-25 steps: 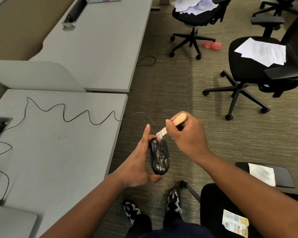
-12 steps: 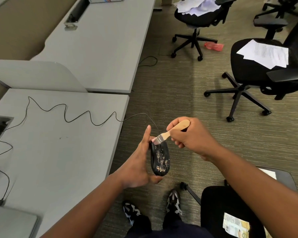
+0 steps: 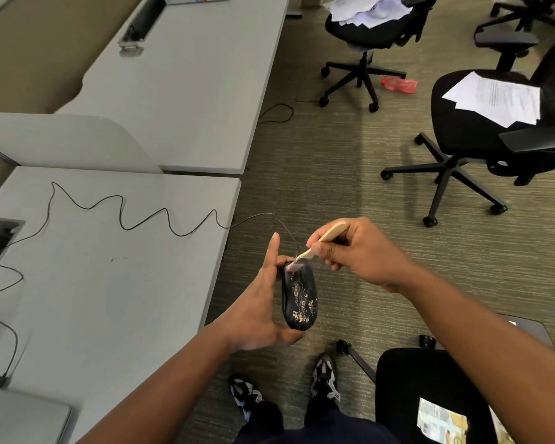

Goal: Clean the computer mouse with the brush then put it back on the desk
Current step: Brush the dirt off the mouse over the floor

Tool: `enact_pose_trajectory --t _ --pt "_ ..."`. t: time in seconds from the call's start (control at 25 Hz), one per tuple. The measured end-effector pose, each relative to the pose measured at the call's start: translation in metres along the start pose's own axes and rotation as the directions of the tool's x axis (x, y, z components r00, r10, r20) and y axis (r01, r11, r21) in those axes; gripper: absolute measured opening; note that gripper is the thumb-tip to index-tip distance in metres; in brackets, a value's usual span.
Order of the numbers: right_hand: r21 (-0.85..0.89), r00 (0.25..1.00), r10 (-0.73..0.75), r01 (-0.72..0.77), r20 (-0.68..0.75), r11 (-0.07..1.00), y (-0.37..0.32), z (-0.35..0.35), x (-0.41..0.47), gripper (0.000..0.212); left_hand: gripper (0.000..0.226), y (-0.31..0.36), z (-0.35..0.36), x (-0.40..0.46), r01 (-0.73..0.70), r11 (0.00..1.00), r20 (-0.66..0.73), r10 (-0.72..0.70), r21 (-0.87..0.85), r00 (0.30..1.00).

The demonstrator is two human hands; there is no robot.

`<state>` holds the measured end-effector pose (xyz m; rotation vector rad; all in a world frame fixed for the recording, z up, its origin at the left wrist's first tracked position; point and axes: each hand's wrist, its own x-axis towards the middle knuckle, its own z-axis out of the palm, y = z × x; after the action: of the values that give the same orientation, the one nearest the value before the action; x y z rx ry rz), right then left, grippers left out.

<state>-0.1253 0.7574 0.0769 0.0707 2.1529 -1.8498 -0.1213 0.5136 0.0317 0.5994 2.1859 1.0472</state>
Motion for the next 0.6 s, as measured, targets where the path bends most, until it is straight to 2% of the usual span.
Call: enact_pose_trajectory --t 0.12,0.28,0.36,0.52,0.6 --pt "-0.090 0.998 -0.054 0.050 -0.041 0.995 0.0014 -0.0054 0.0028 0.004 0.162 0.0008 -0.0001 0.0008 -0.012 1.000 0.007 0.012 -0.014 1.000" --pt "0.080 1.000 -0.016 0.017 -0.016 0.997 0.0011 -0.0063 -0.0005 0.006 0.160 -0.0004 -0.0008 0.0024 -0.033 0.999 -0.007 0.033 -0.019 0.999" --pt "0.073 1.000 0.011 -0.009 -0.024 0.997 0.0038 -0.0045 -0.0001 0.005 0.159 -0.0015 -0.0005 0.0015 -0.033 0.999 -0.014 0.033 -0.023 0.999" --pt "-0.004 0.990 0.025 -0.026 -0.141 1.000 0.0067 -0.0081 0.0009 0.004 0.158 -0.0009 0.0013 -0.0010 -0.041 0.999 -0.033 0.040 -0.026 0.999" --pt "0.064 0.988 0.038 -0.029 -0.148 0.998 0.0045 -0.0111 0.0006 0.003 0.158 -0.0005 0.0007 -0.0013 -0.040 0.999 -0.037 0.039 -0.029 0.999"
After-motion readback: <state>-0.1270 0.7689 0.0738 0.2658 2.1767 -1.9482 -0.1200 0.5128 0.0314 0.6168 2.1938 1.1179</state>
